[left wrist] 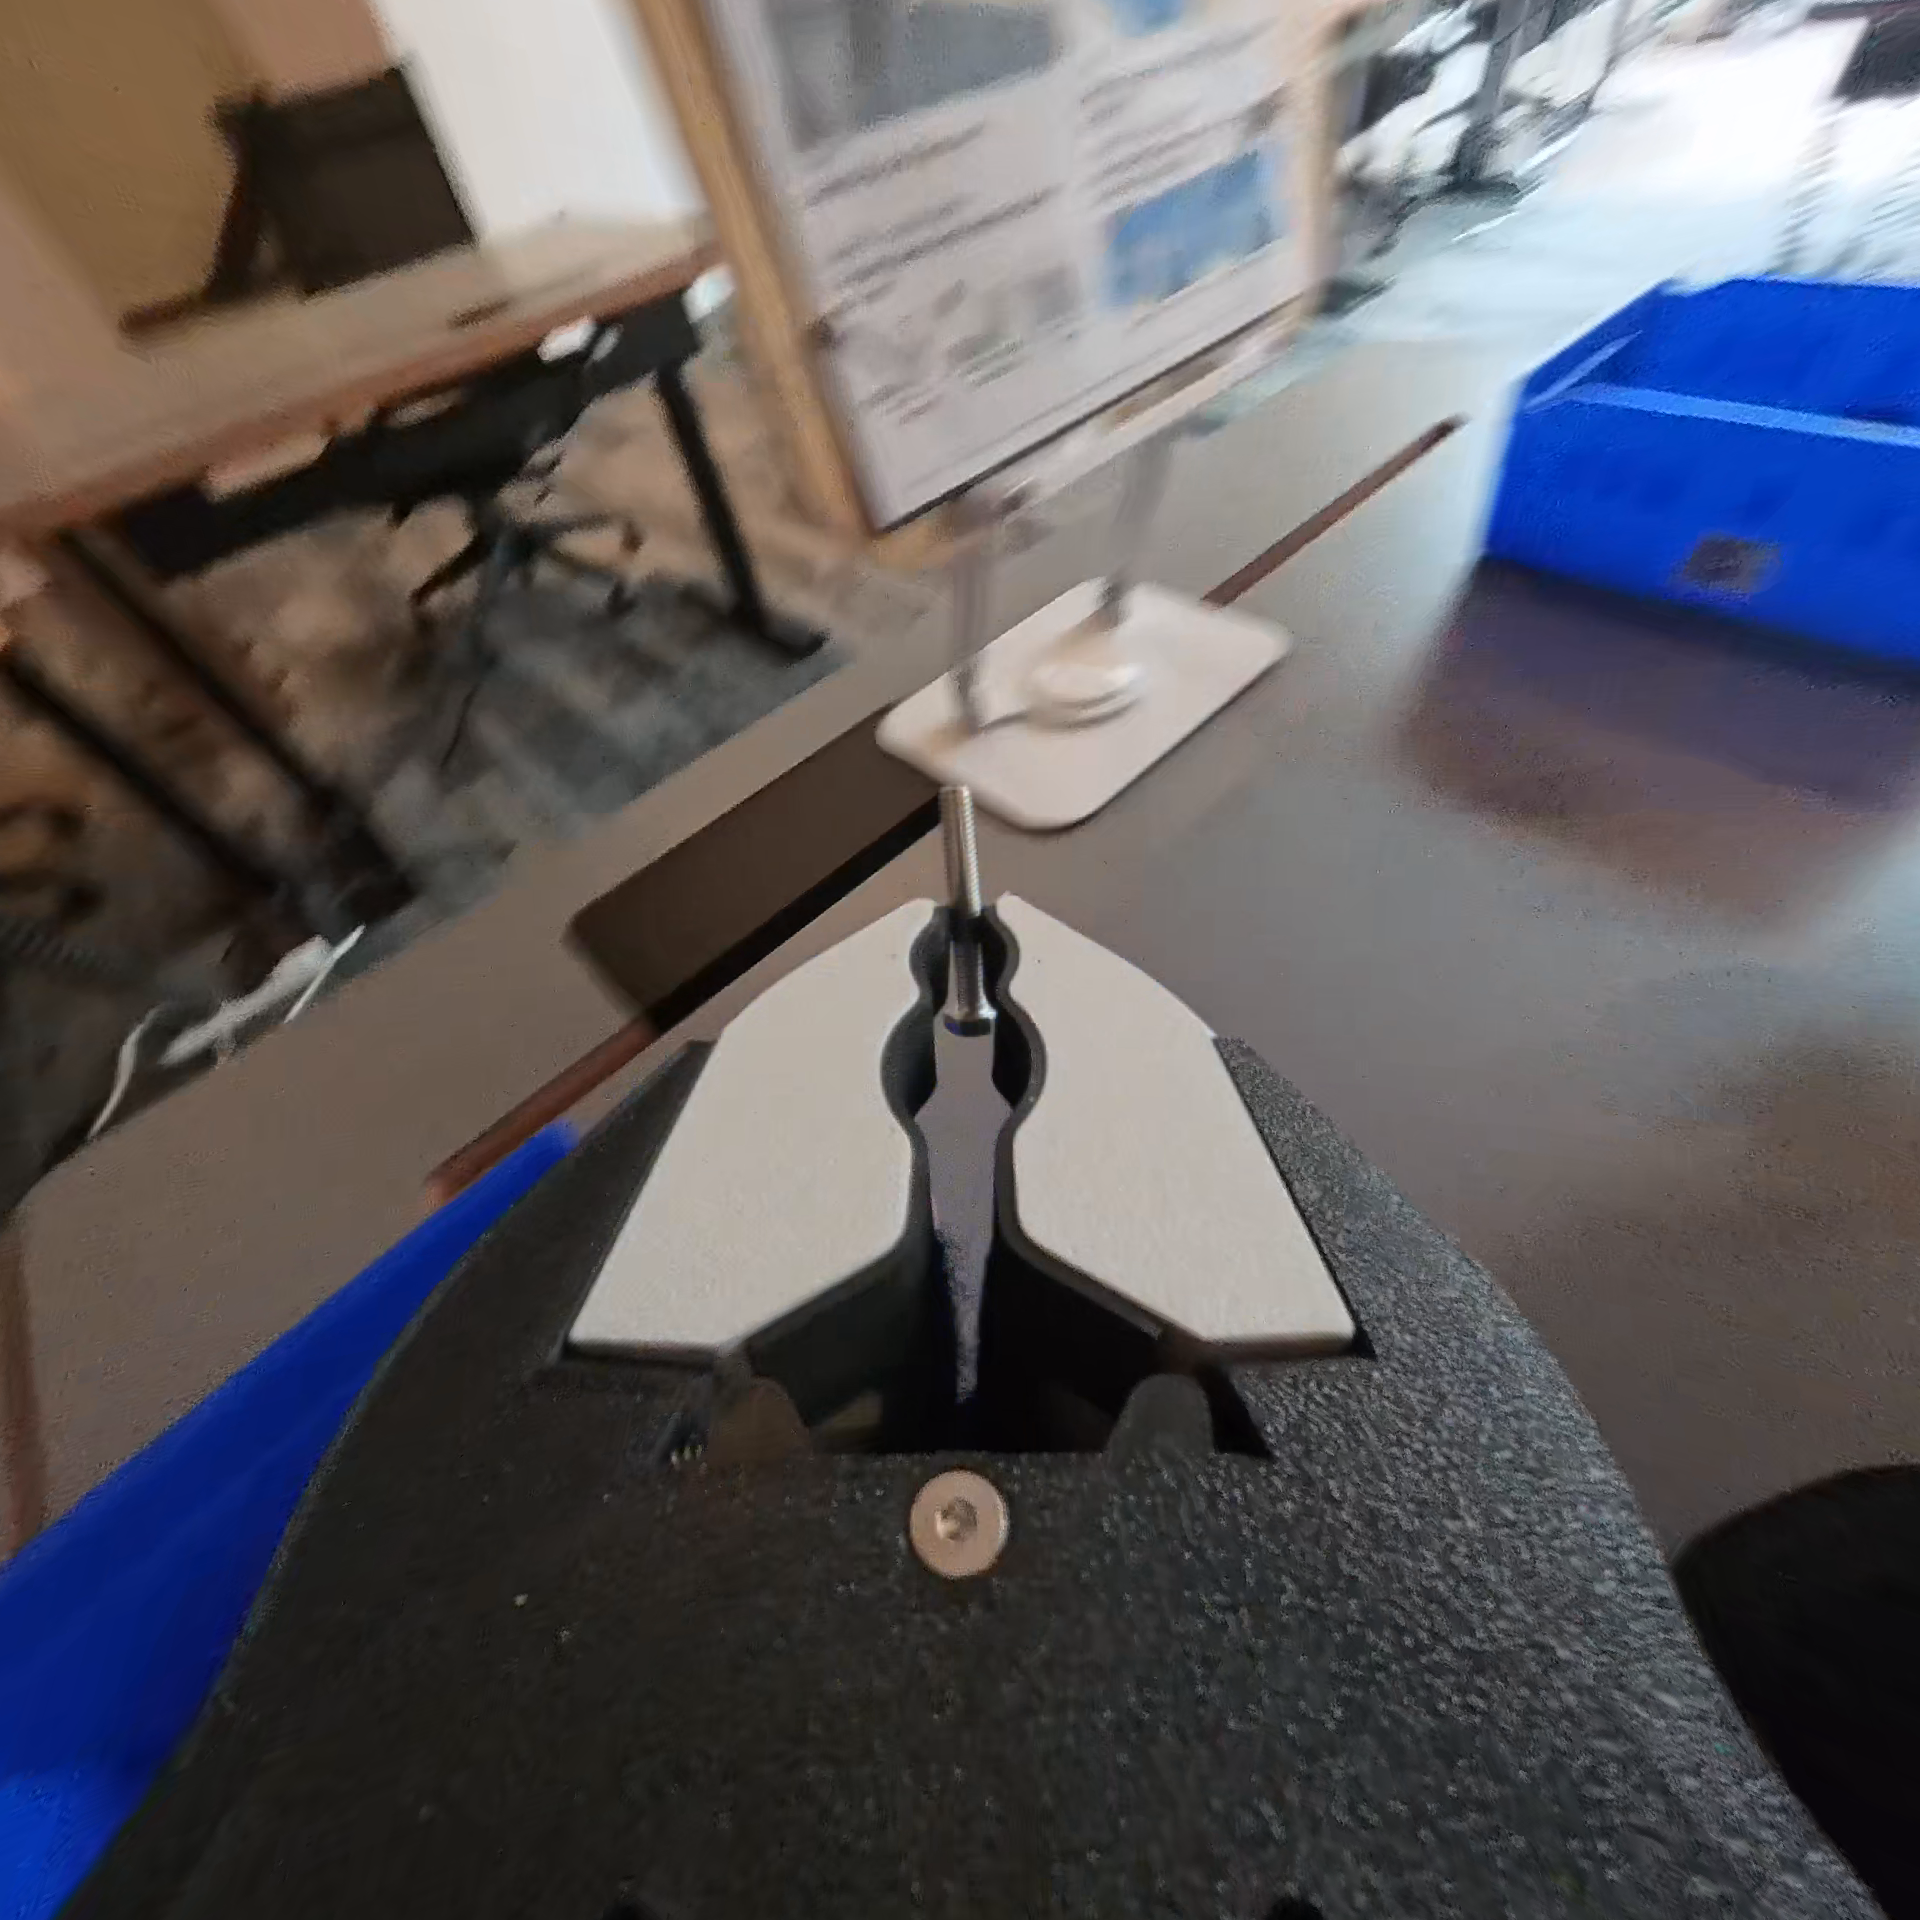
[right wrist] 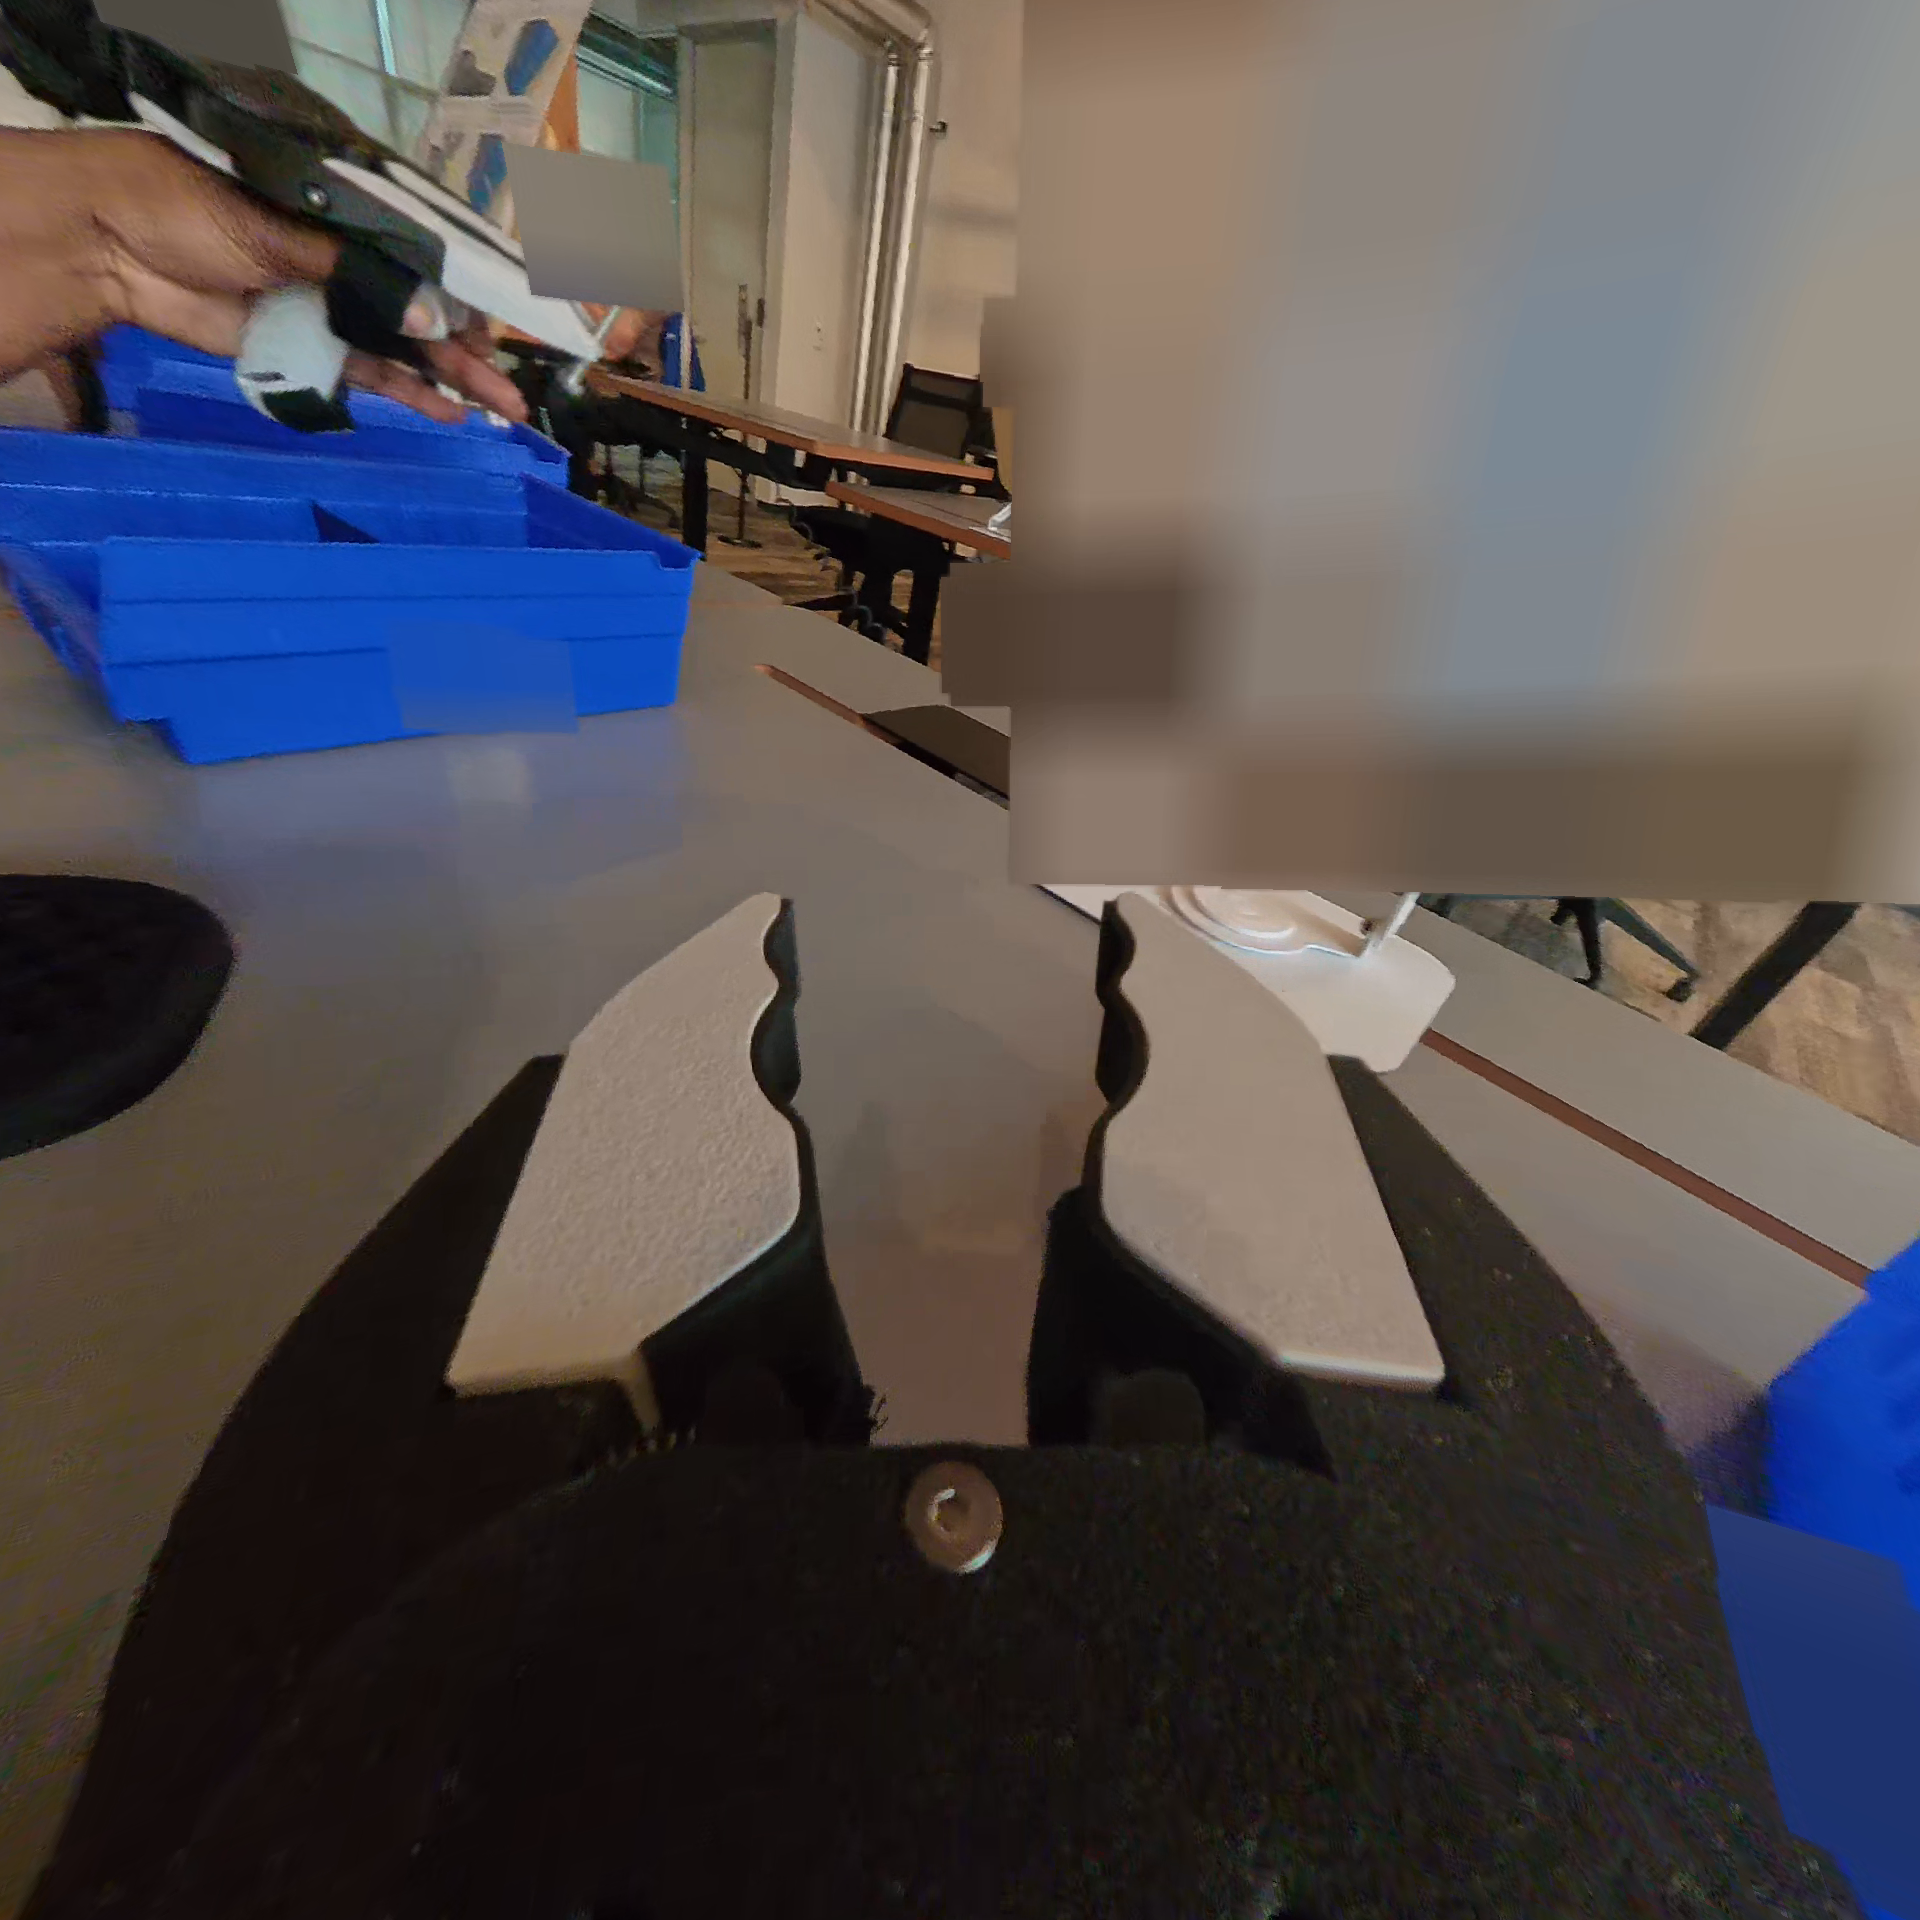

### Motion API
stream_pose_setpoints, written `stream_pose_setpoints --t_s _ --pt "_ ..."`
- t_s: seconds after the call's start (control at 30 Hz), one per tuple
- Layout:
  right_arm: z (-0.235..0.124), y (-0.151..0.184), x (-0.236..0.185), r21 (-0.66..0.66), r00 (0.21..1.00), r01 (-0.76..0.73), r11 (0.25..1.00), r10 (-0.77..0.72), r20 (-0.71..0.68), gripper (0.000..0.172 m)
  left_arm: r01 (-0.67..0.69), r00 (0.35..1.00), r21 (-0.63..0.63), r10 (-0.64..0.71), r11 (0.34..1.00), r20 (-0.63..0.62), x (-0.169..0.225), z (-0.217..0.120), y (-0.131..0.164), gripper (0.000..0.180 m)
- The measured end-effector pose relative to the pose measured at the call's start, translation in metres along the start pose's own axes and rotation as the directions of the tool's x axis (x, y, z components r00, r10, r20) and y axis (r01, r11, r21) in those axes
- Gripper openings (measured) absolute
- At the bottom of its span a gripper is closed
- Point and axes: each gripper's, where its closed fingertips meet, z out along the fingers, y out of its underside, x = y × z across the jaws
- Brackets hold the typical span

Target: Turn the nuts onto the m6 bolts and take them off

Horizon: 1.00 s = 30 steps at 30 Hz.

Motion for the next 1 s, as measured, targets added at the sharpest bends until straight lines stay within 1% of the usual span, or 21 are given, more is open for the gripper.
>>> stream_pose_setpoints --t_s 0.1,0.23,0.33,0.43,0.57,0.73,0.83,1.0 --pt "0.001 -0.002 -0.009 0.019 0.998 -0.019 1.0 0.018 0.053 0.053 -0.068 0.988 0.109 0.083 0.992 -0.133 0.073 0.007 -0.022 0.005" --pt "0.0 -0.007 -0.021 0.047 0.992 -0.033 0.998 0.027 0.126 0.05 -0.117 0.942 0.173 0.165 0.978 -0.292 0.158 0.02 -0.025 0.005" --pt "-0.002 -0.013 -0.035 0.078 0.976 -0.053 0.996 0.035 0.216 0.043 -0.108 0.899 0.212 0.186 0.971 -0.396 0.209 0.026 -0.022 0.005" --pt "-0.007 -0.022 -0.056 0.118 0.938 -0.092 0.989 0.046 0.344 0.036 -0.067 0.854 0.252 0.186 0.966 -0.486 0.249 0.029 -0.021 0.005" --pt "-0.012 -0.029 -0.073 0.138 0.892 -0.141 0.98 0.065 0.447 0.031 -0.004 0.804 0.281 0.17 0.96 -0.57 0.286 0.031 -0.017 0.005" --pt "-0.015 -0.032 -0.082 0.127 0.844 -0.222 0.967 0.125 0.522 0.019 0.027 0.76 0.262 0.15 0.965 -0.632 0.314 0.038 -0.002 0.005" --pt "-0.014 -0.027 -0.089 0.096 0.827 -0.218 0.971 0.131 0.547 0.018 0.027 0.742 0.235 0.138 0.972 -0.656 0.324 0.042 0.005 0.005" --pt "-0.011 -0.017 -0.102 0.039 0.805 -0.175 0.984 0.12 0.582 0.015 0.015 0.73 0.215 0.137 0.976 -0.67 0.332 0.044 0.01 0.005"
